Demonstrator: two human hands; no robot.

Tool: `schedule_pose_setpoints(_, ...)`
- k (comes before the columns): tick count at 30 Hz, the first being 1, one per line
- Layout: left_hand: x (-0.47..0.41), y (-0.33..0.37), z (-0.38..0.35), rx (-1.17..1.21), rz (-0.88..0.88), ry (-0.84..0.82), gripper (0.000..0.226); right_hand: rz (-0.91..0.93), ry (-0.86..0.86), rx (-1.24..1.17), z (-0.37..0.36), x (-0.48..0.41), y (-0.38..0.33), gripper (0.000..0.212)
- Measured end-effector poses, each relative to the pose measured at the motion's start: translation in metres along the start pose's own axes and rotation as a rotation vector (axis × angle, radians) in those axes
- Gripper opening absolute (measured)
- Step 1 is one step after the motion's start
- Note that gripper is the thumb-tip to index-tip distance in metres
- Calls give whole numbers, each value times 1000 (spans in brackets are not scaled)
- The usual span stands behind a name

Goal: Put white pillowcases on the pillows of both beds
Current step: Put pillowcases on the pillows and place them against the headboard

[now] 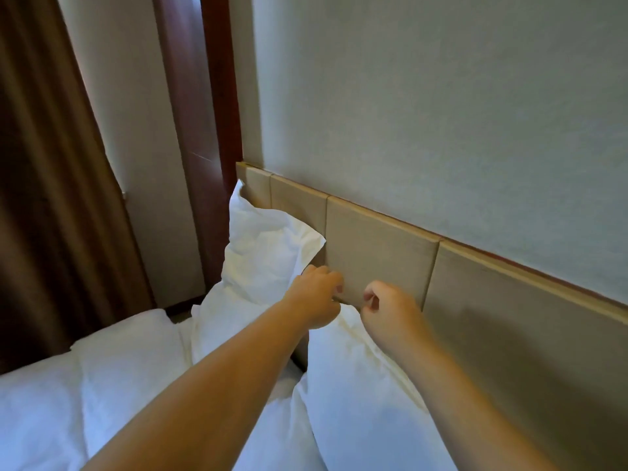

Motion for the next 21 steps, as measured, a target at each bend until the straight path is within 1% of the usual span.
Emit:
schedule_pose_setpoints(3, -3, -31, 6, 11, 63, -16, 22, -21, 16, -74, -9, -21, -8, 9)
schedule_pose_setpoints(7, 0, -91, 6, -30, 120, -67, 19, -2, -39, -86, -43, -44, -26, 6)
schedule_pose_setpoints(9, -12, -128, 6, -46, 151, -81, 18, 2, -56, -85, -61, -61, -33, 8)
schedule_pose_setpoints(12, -46, -186, 0, -85, 205, -56, 17, -1, -32, -56, -86, -99, -38, 8)
schedule_pose_setpoints(17, -112, -264, -40, -186, 152, -82, 23, 7, -36, 59, -154, -185, -41, 5)
schedule_pose_setpoints(21, -166, -330, -64, -297, 97, -92, 31, 58, -56, 190, -225, -269, -54, 44)
Point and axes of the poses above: each hand's wrist, its own x-axis away from the middle knuckle, its own z-axis out of the back of the hand, y = z × x, the point moved 10 cm from there along -x, towards the middle knuckle, and after that the axes turned 10 degrees about -x, right-handed, at the moved point
